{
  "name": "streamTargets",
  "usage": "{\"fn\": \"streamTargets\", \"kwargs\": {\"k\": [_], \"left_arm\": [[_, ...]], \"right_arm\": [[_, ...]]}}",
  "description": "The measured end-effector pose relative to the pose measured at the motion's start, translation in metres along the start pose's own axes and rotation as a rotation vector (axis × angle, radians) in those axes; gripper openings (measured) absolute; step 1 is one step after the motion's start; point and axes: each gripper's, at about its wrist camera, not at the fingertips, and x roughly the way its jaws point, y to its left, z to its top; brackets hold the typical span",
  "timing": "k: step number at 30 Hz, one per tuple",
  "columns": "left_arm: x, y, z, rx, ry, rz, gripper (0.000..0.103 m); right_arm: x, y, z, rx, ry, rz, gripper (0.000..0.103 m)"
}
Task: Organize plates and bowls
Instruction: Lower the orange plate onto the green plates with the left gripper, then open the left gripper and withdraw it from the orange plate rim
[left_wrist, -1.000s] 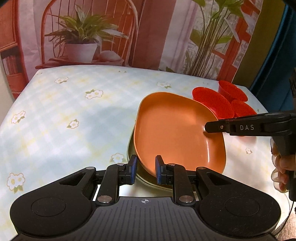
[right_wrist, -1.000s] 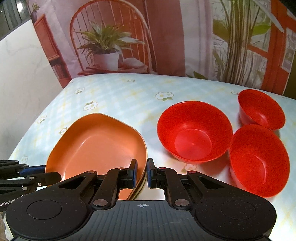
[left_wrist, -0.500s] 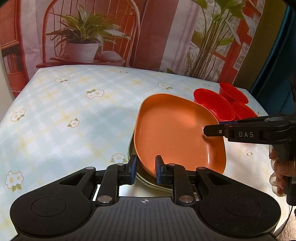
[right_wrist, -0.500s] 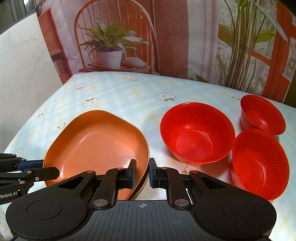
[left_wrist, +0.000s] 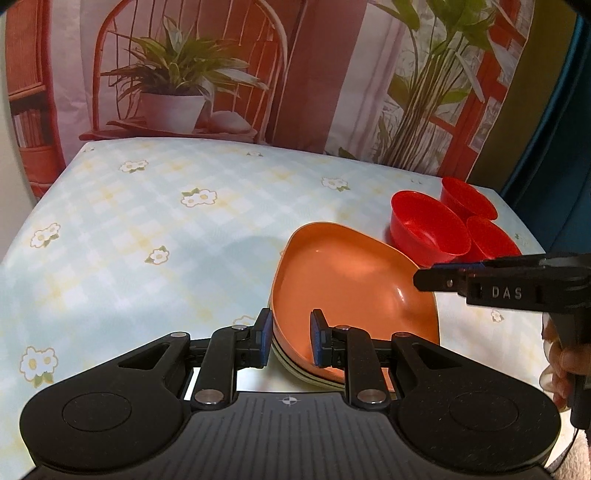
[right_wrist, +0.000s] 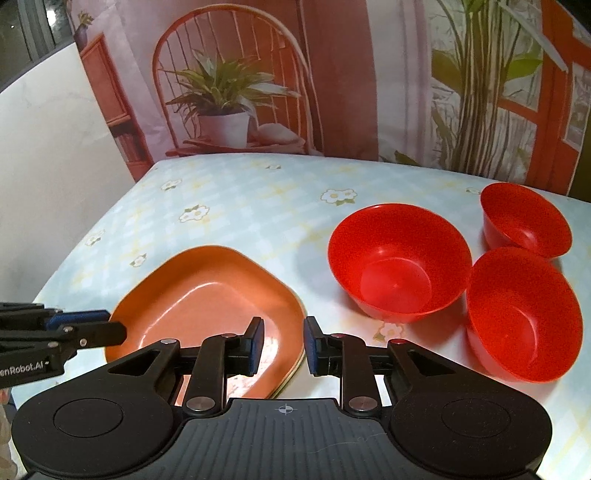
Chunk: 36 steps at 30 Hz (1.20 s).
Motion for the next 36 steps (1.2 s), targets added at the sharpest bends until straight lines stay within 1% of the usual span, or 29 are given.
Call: {"fn": "streamTargets", "kwargs": {"k": [6,10,16,19,23,29,36], "left_arm": [[-0.002,0.002,-0.001,-0.009,-0.017,0.008,0.022],[-0.001,0.005,0.001,-0.018,-0.027,0.017,0.022],[0.010,0.009,0.001,-0.023,0.000,0.039,0.022],[0.013,0.011,-0.002,-0.031,0.014,0.035,0.023],[0.014,0.011,-0.002,-0.024,0.017,0.036,0.023],[0.016,0.008,-0.003,-0.016,0.021,0.038,0.023],[0.018,0.008,-0.004,-0.015,0.023,0.035,0.023]], "right_arm": [[0.001,0.007,-0.007,-0.021,0.011,-0.013,0.023],[0.001,0.009,-0.009,-0.020,0.003,-0.021,0.023],[-0.002,0.012,-0.013,-0.034,-0.013,-0.044,0.023],[-0.005,0.011,-0.016,-0.034,-0.022,-0.052,0.023],[-0.006,0.006,-0.018,-0.018,-0.030,-0.062,0.023],[-0.002,0.003,-0.025,-0.015,-0.015,-0.071,0.023],[-0.001,0.004,-0.031,-0.029,-0.019,-0.078,0.027]]}}
